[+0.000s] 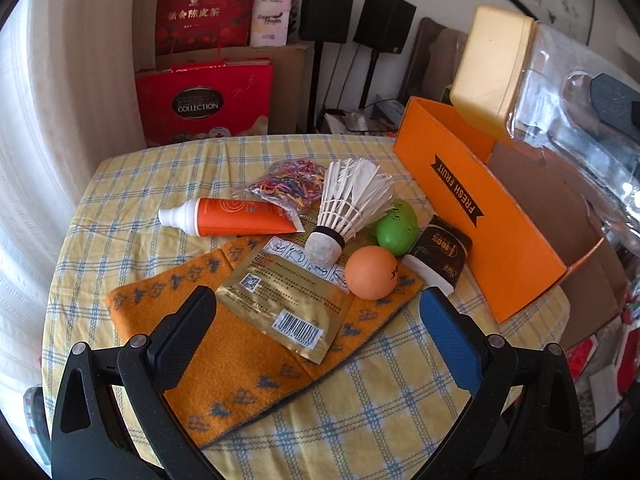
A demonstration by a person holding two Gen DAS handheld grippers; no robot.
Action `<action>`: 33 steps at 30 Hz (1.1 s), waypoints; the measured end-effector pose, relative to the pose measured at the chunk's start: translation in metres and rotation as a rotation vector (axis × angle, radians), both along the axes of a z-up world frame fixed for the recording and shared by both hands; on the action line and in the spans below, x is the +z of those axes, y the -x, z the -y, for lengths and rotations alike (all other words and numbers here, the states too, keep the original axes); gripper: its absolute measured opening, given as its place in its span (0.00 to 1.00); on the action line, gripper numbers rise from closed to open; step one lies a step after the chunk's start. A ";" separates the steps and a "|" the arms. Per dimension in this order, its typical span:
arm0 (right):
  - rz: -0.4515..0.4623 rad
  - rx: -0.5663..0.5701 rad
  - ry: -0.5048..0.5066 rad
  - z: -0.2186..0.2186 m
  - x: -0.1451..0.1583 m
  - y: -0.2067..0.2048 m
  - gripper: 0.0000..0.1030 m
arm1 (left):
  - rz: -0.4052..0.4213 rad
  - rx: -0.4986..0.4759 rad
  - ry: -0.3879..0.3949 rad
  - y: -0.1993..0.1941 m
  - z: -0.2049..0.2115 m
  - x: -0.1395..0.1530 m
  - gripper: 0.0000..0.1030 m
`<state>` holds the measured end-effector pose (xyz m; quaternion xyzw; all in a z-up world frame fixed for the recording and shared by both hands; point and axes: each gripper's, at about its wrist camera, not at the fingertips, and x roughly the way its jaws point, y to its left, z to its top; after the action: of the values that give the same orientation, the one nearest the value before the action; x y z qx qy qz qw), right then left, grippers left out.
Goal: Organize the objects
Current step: 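Carry the jar toward the box with right gripper while left gripper grasps orange ball, then release the orange ball into the box with left gripper while right carries jar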
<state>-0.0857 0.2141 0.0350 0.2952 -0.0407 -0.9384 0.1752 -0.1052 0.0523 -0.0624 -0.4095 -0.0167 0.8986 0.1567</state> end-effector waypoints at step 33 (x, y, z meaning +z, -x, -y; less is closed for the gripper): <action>-0.023 -0.185 -0.002 -0.088 -0.001 -0.029 0.88 | 0.007 -0.109 -0.012 0.012 -0.049 0.003 0.35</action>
<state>-0.0564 0.3022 0.0338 0.2796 -0.0648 -0.9539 0.0881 -0.1168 0.1014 -0.0590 -0.4120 -0.0001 0.8871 0.2079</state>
